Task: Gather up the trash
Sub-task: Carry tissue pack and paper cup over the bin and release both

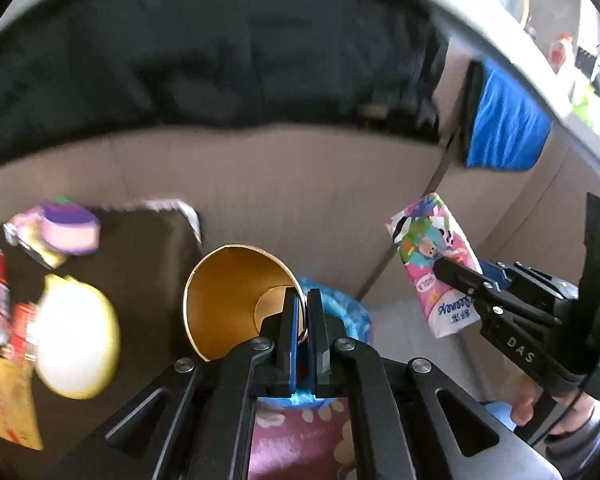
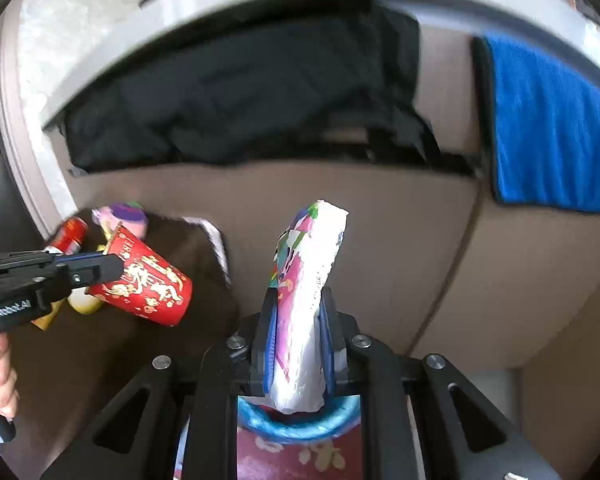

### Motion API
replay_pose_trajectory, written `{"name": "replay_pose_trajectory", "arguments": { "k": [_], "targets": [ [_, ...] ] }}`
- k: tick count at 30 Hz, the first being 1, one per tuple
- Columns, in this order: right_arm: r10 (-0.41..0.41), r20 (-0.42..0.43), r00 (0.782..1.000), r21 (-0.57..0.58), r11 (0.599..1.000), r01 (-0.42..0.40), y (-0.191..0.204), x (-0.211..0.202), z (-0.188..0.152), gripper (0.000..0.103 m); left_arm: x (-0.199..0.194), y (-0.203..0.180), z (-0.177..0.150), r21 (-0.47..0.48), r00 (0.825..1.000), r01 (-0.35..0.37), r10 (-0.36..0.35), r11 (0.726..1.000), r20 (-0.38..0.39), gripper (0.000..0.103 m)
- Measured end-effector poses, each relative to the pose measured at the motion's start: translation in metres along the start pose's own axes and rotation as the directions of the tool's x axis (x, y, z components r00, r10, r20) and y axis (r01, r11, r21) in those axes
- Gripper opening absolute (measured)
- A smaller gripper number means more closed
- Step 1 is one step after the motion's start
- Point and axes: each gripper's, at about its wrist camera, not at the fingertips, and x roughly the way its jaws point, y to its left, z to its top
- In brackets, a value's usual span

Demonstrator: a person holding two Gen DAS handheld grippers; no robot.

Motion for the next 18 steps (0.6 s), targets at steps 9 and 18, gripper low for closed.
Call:
{"name": "replay_pose_trajectory", "arguments": {
  "k": [9, 18],
  "targets": [
    [0.024, -0.199, 0.980, 0.079, 0.997, -0.009, -0.028, 0.096, -0.053, 0.016, 0.122, 0.006, -0.033, -0.074, 0.970, -0.022, 0.003, 0.997, -0.245, 0.004],
    [0.074, -0.343, 0.937, 0.140, 0.990, -0.027, -0.029, 0.173, -0.090, 0.023, 0.173, 0.019, -0.037, -0.110, 0.936, -0.045, 0.003, 0.993, -0.352, 0.006]
  ]
}}
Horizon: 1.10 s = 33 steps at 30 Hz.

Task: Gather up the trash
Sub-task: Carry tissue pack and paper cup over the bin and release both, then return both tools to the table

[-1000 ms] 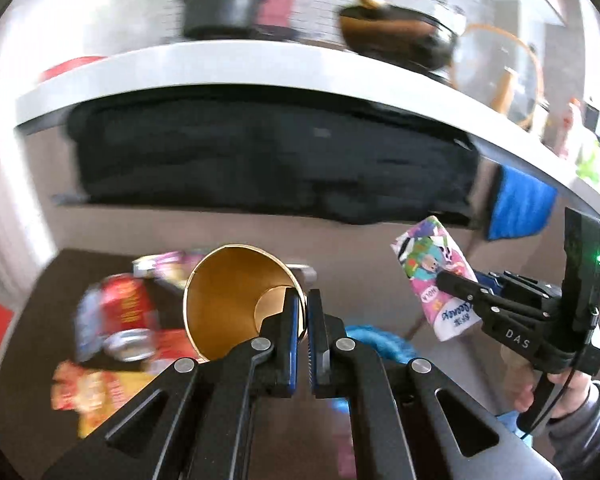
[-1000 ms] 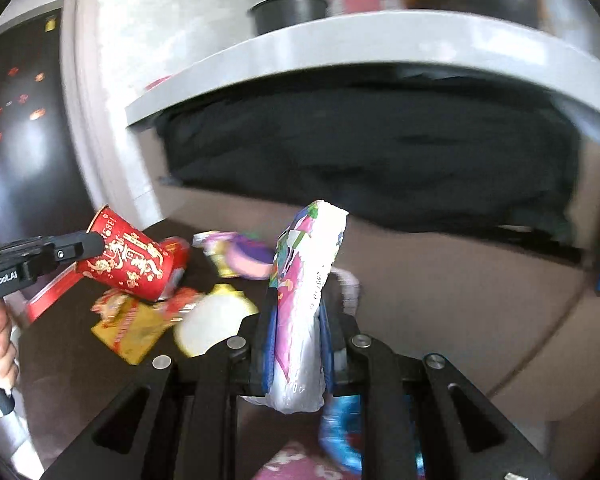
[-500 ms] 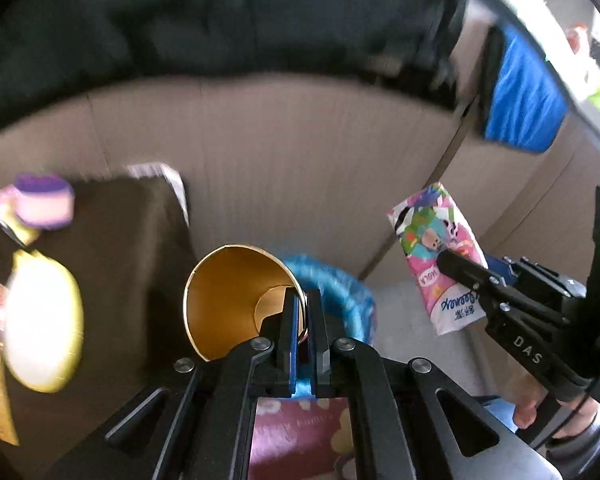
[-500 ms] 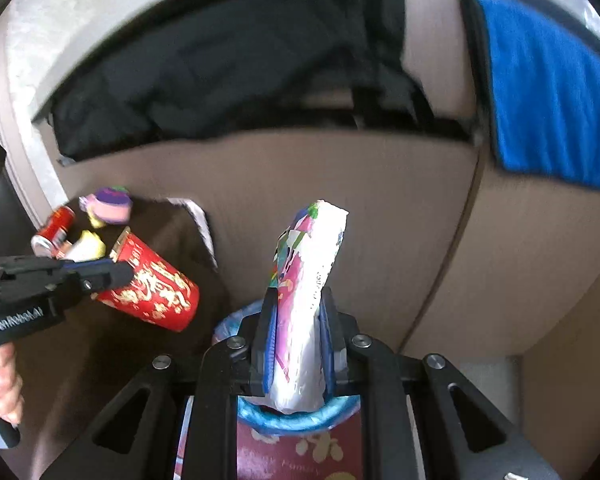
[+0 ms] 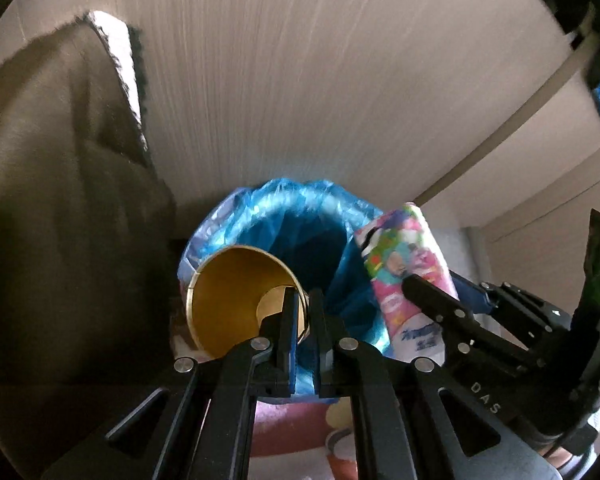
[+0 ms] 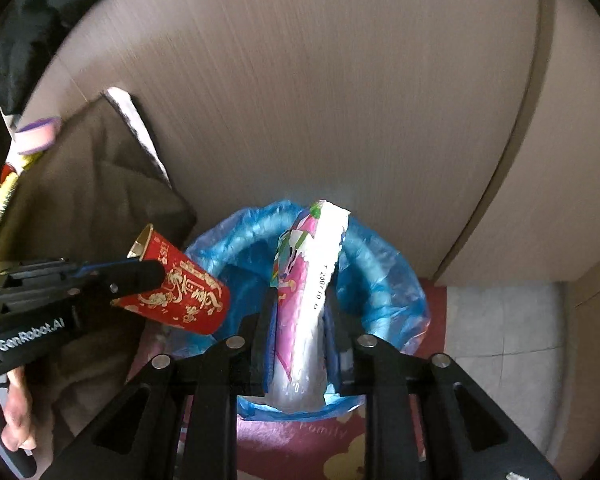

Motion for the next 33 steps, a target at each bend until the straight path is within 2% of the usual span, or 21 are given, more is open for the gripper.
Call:
{"name": "replay_pose_trajectory", "arguments": {
  "k": [2, 4, 5, 9, 12, 13, 17, 21, 24, 26, 30, 33],
  "targets": [
    [0.017, -0.011, 1.000, 0.010, 1.000, -0.017, 0.000, 0.009, 0.000, 0.024, 0.003, 0.003, 0.001, -0.003, 1.000, -0.008, 0.008, 1.000, -0.005, 0.009],
    [0.052, -0.019, 0.998, 0.019, 0.998, -0.052, 0.000, 0.016, 0.001, 0.029, 0.005, 0.005, 0.001, -0.024, 1.000, 0.005, -0.005, 1.000, -0.004, 0.020],
    [0.056, -0.019, 0.998, 0.022, 0.998, -0.055, -0.003, 0.015, -0.001, 0.031, 0.006, 0.007, 0.002, -0.035, 1.000, 0.020, -0.020, 0.999, -0.002, 0.022],
    [0.045, -0.007, 0.999, 0.010, 0.999, -0.045, -0.001, 0.009, 0.000, 0.031, -0.007, 0.012, 0.003, -0.046, 0.998, 0.060, -0.059, 0.997, 0.019, 0.023],
    [0.033, 0.012, 0.999, -0.009, 0.999, -0.033, 0.003, -0.003, 0.003, 0.031, -0.031, 0.010, -0.001, -0.023, 0.995, 0.086, -0.085, 0.996, 0.057, 0.023],
    [0.031, 0.024, 0.999, -0.020, 0.999, -0.031, 0.006, -0.010, 0.004, 0.031, -0.045, 0.010, -0.004, -0.015, 0.991, 0.113, -0.112, 0.993, 0.080, 0.023],
    [0.032, 0.084, 0.996, -0.070, 0.997, -0.026, 0.029, -0.040, 0.014, 0.031, -0.091, 0.017, -0.007, 0.004, 0.976, 0.144, -0.143, 0.990, 0.164, 0.023],
    [0.052, 0.172, 0.984, -0.137, 0.990, -0.029, 0.066, -0.077, 0.024, 0.031, -0.164, 0.042, -0.017, 0.015, 0.940, 0.173, -0.170, 0.985, 0.297, 0.023],
    [0.107, 0.209, 0.972, -0.181, 0.981, -0.069, 0.099, -0.101, 0.031, 0.031, -0.207, 0.075, -0.028, -0.025, 0.918, 0.158, -0.138, 0.987, 0.373, 0.023],
    [0.170, 0.210, 0.963, -0.210, 0.970, -0.126, 0.124, -0.113, 0.036, 0.031, -0.235, 0.100, -0.039, -0.060, 0.900, 0.119, -0.082, 0.991, 0.427, 0.023],
    [0.266, 0.166, 0.950, -0.253, 0.942, -0.219, 0.169, -0.114, 0.041, 0.031, -0.274, 0.161, -0.067, -0.159, 0.869, -0.010, 0.087, 0.987, 0.488, 0.023],
    [0.272, 0.151, 0.950, -0.302, 0.928, -0.218, 0.205, -0.105, 0.041, 0.031, -0.285, 0.199, -0.088, -0.235, 0.852, -0.075, 0.184, 0.969, 0.489, 0.023]
  ]
}}
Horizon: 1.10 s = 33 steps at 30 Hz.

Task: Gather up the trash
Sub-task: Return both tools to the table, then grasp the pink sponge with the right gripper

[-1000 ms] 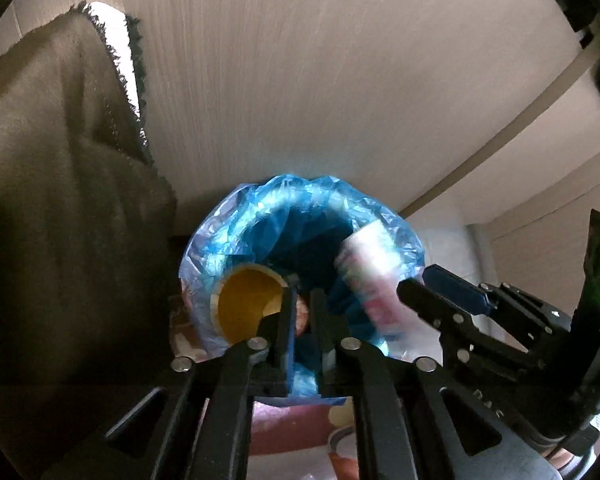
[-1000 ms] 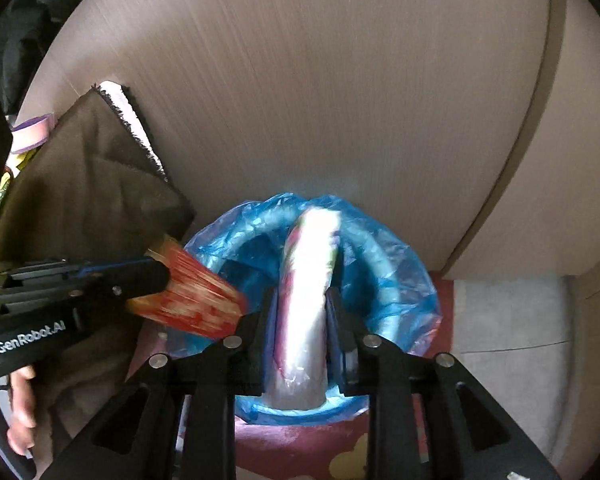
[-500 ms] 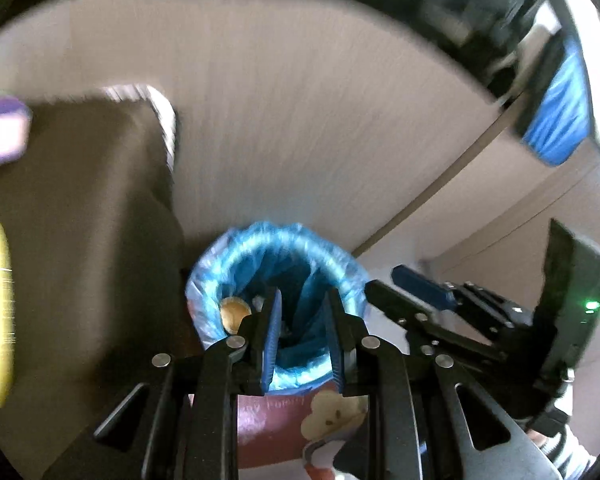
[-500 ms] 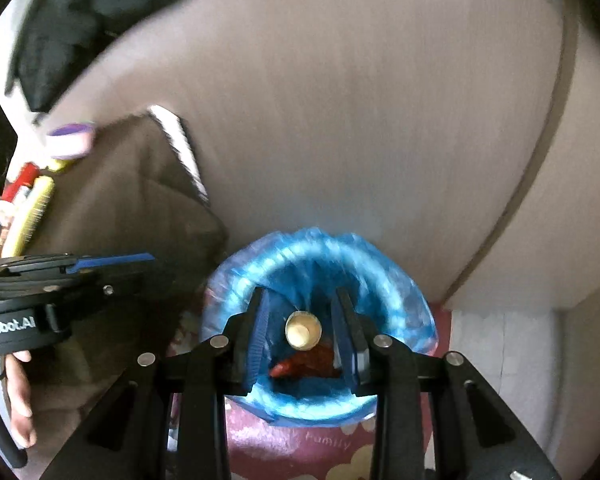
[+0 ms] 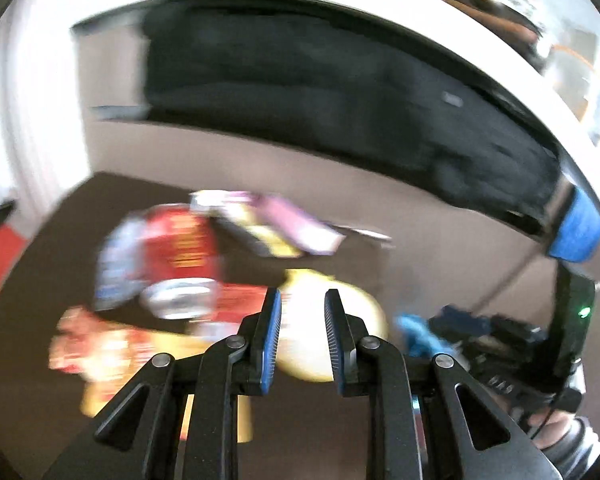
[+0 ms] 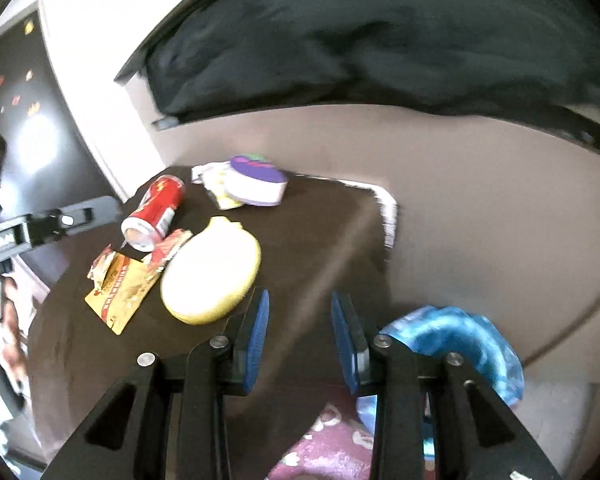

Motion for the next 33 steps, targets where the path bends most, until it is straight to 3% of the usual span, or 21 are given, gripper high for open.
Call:
{"name": "replay_pose_trajectory", "arguments": {
  "k": [8, 11, 16, 19, 22, 28, 33],
  "targets": [
    [-0.019, 0.026, 0.999, -0.226, 0.974, 0.024, 0.065, 0.053, 0.061, 0.031, -0.010, 0.084, -0.024, -0.063, 0.989, -0.141, 0.143, 0.988, 0.027, 0.023],
    [-0.066, -0.011, 0.998, -0.303, 0.951, 0.060, 0.081, 0.089, 0.086, 0.031, -0.005, 0.104, -0.028, -0.087, 0.989, -0.146, 0.148, 0.986, 0.016, 0.023],
    [-0.146, -0.053, 0.988, -0.387, 0.915, 0.114, 0.095, 0.133, 0.100, 0.031, 0.004, 0.122, -0.033, -0.080, 0.991, -0.137, 0.136, 0.987, -0.008, 0.023],
    [-0.181, -0.105, 0.978, -0.409, 0.904, 0.123, 0.093, 0.158, 0.104, 0.043, 0.006, 0.130, -0.037, -0.082, 0.992, -0.126, 0.125, 0.989, -0.015, 0.023],
    [-0.192, -0.108, 0.975, -0.429, 0.894, 0.128, 0.096, 0.164, 0.106, 0.044, 0.005, 0.136, -0.039, -0.082, 0.989, -0.148, 0.147, 0.986, -0.018, 0.023],
    [-0.214, -0.049, 0.976, -0.483, 0.860, 0.165, 0.108, 0.143, 0.102, 0.016, 0.008, 0.139, -0.045, -0.094, 0.993, -0.115, 0.112, 0.989, -0.029, 0.023],
    [-0.176, 0.004, 0.984, -0.461, 0.873, 0.158, 0.108, 0.108, 0.103, 0.012, -0.007, 0.141, -0.057, -0.098, 0.987, -0.160, 0.160, 0.982, -0.013, 0.026]
  ]
}}
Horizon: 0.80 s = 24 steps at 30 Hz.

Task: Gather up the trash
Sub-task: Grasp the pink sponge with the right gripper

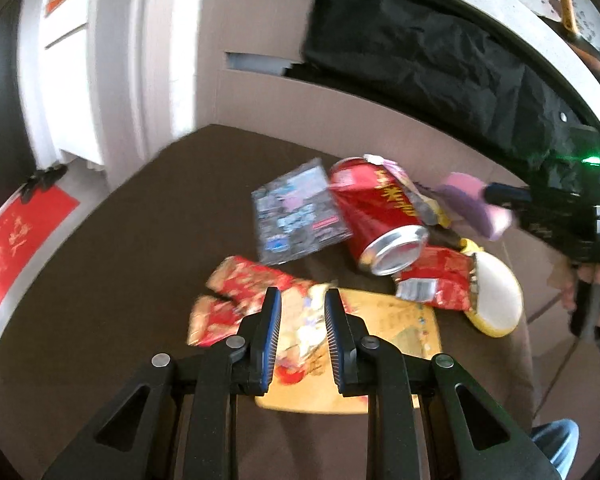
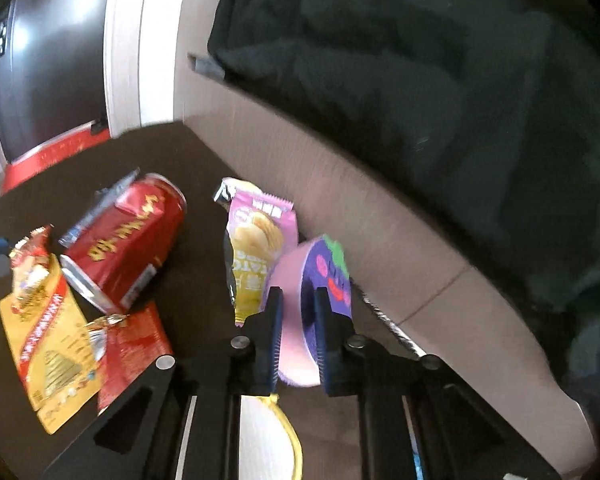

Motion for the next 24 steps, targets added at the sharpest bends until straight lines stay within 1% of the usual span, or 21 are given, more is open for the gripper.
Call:
{"name": "replay_pose_trajectory", "arguments": {
  "k": [3, 4, 5, 7, 9, 11, 15, 16, 17, 18, 20, 22, 23, 24],
  "targets": [
    [0.005, 0.040, 0.999, 0.026, 1.000, -0.006, -0.006, -0.025, -0.006, 0.011, -0.010, 0.014, -0.008, -0.034, 0.996, -0.088, 0.088, 0.996, 0.015, 0.041],
    [0.009, 0.050, 0.999, 0.030, 1.000, -0.010, -0.007, -0.034, -0.010, 0.011, -0.010, 0.021, -0.009, -0.054, 0.995, -0.098, 0.099, 0.994, 0.009, 0.043],
    [0.009, 0.056, 0.998, 0.030, 1.000, -0.010, -0.004, -0.036, -0.009, 0.011, -0.009, 0.028, -0.009, -0.079, 0.995, -0.097, 0.097, 0.992, -0.001, 0.043],
    [0.007, 0.066, 0.998, 0.028, 1.000, -0.009, -0.001, -0.045, -0.014, 0.011, -0.002, 0.040, -0.008, -0.134, 0.998, -0.063, 0.062, 0.989, -0.010, 0.044],
    [0.004, 0.067, 0.998, 0.030, 1.000, -0.006, -0.001, -0.051, -0.022, 0.010, 0.007, 0.047, -0.005, -0.160, 0.998, -0.063, 0.062, 0.985, -0.010, 0.046],
    [0.006, 0.063, 0.998, 0.030, 1.000, -0.008, 0.000, -0.055, -0.028, 0.008, 0.017, 0.048, -0.004, -0.149, 0.996, -0.085, 0.082, 0.985, -0.025, 0.046],
    [0.011, 0.052, 0.999, 0.035, 0.999, -0.013, 0.000, -0.066, -0.045, 0.006, 0.040, 0.052, -0.005, -0.163, 0.992, -0.083, 0.066, 0.983, -0.104, 0.046],
    [0.013, 0.051, 0.999, 0.041, 0.999, -0.015, 0.000, -0.067, -0.048, 0.006, 0.044, 0.052, -0.004, -0.162, 0.991, -0.087, 0.069, 0.983, -0.115, 0.046],
    [0.014, 0.051, 0.999, 0.048, 0.999, -0.017, -0.003, -0.073, -0.053, 0.006, 0.044, 0.050, -0.004, -0.151, 0.991, -0.095, 0.080, 0.984, -0.104, 0.046],
    [0.015, 0.052, 0.999, 0.052, 0.998, -0.018, -0.003, -0.074, -0.056, 0.006, 0.046, 0.047, -0.004, -0.135, 0.989, -0.112, 0.097, 0.985, -0.111, 0.046],
    [0.019, 0.058, 0.998, 0.061, 0.998, -0.022, -0.005, -0.078, -0.059, 0.006, 0.047, 0.040, -0.005, -0.107, 0.986, -0.137, 0.125, 0.985, -0.110, 0.046],
    [0.043, 0.061, 0.997, 0.069, 0.996, -0.047, -0.005, -0.078, -0.060, 0.006, 0.049, 0.032, -0.007, -0.065, 0.981, -0.170, 0.163, 0.983, -0.102, 0.046],
    [0.059, 0.059, 0.997, 0.074, 0.995, -0.064, -0.006, -0.078, -0.061, 0.006, 0.050, 0.031, -0.008, -0.058, 0.980, -0.179, 0.173, 0.982, -0.099, 0.043],
    [0.063, 0.063, 0.996, 0.083, 0.994, -0.068, -0.007, -0.077, -0.062, 0.006, 0.049, 0.030, -0.009, -0.061, 0.980, -0.183, 0.177, 0.981, -0.091, 0.026]
  ]
}}
